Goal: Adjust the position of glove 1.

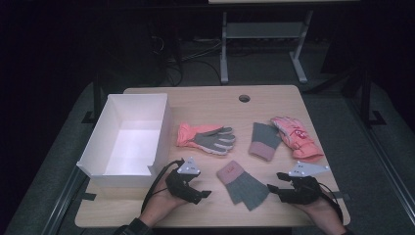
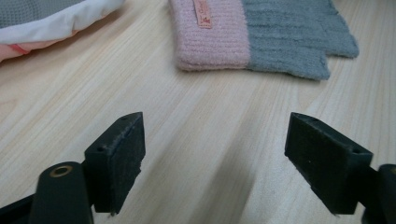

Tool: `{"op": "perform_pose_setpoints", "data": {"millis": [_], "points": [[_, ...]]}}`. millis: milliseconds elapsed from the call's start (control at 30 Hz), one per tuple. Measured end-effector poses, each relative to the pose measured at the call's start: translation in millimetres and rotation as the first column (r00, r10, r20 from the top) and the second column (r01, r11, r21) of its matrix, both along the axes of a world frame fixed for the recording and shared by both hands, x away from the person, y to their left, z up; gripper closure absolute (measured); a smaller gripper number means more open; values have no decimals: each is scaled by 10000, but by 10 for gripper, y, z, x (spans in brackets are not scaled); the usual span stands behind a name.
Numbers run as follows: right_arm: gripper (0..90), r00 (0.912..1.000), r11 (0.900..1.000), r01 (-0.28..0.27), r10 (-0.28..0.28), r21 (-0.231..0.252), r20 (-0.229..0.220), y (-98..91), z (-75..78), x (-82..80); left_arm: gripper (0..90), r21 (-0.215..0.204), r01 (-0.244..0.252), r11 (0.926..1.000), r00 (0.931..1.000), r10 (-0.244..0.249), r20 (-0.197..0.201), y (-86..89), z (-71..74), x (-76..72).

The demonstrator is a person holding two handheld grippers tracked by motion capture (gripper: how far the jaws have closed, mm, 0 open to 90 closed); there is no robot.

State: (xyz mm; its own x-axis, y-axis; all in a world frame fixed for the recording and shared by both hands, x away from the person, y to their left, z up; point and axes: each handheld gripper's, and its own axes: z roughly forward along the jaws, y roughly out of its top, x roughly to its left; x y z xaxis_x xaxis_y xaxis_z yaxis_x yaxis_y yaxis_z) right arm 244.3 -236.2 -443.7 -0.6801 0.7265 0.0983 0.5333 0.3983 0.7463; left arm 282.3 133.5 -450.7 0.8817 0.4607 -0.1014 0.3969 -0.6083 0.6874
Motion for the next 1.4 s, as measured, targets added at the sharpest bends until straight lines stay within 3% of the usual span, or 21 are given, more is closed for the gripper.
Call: {"op": "perform_pose_setpoints", "data": {"millis": [100, 133, 233, 267, 367, 400, 667, 700, 900, 1133, 1400], "points": [[576, 9995, 9994, -323, 323, 101, -1, 61, 12, -26, 275, -57, 106, 9999, 9999, -107, -96, -12, 4, 17], [576, 9995, 9994, -323, 323, 101, -1, 61, 12, -26, 300, -57, 106, 9999, 9999, -107, -96, -12, 4, 17], [689, 9977, 9975, -672, 675, 238, -110, 120, 4, -29, 316, 25, 241, 9997, 9995, -240, -216, -38, -7, 44], [777, 9955, 9955, -923, 928, 225, -215, 158, 6, -41, 321, 127, 302, 9995, 9993, -299, -218, -54, -19, 42], [854, 9921, 9921, -1224, 1231, 285, -246, 199, 12, -68, 320, 54, 273, 9996, 9994, -272, -233, -69, -34, 28], [899, 9873, 9875, -1540, 1551, 336, -351, 242, 9, -92, 312, 60, 276, 9996, 9993, -274, -252, -71, -36, 26], [900, 9694, 9720, -2347, 2347, 82, -720, 479, -40, -157, 275, 157, 305, 9994, 9994, -302, -193, -55, -47, 32], [900, 9619, 9647, -2632, 2618, -72, -790, 562, -61, -178, 269, 207, 324, 9993, 9994, -321, -126, -48, -49, 32], [900, 9493, 9511, -3027, 2951, -616, -1085, 691, -140, -197, 238, 157, 317, 9994, 9995, -316, -52, -37, -49, 49], [900, 9500, 9528, -2955, 2853, -695, -1270, 658, -151, -176, 207, 120, 273, 9996, 9996, -272, -39, -38, -57, 36], [900, 9631, 9651, -2491, 2379, -815, -1259, 512, -152, -100, 203, 53, 229, 9997, 9997, -228, -113, -32, -55, 39]]}}
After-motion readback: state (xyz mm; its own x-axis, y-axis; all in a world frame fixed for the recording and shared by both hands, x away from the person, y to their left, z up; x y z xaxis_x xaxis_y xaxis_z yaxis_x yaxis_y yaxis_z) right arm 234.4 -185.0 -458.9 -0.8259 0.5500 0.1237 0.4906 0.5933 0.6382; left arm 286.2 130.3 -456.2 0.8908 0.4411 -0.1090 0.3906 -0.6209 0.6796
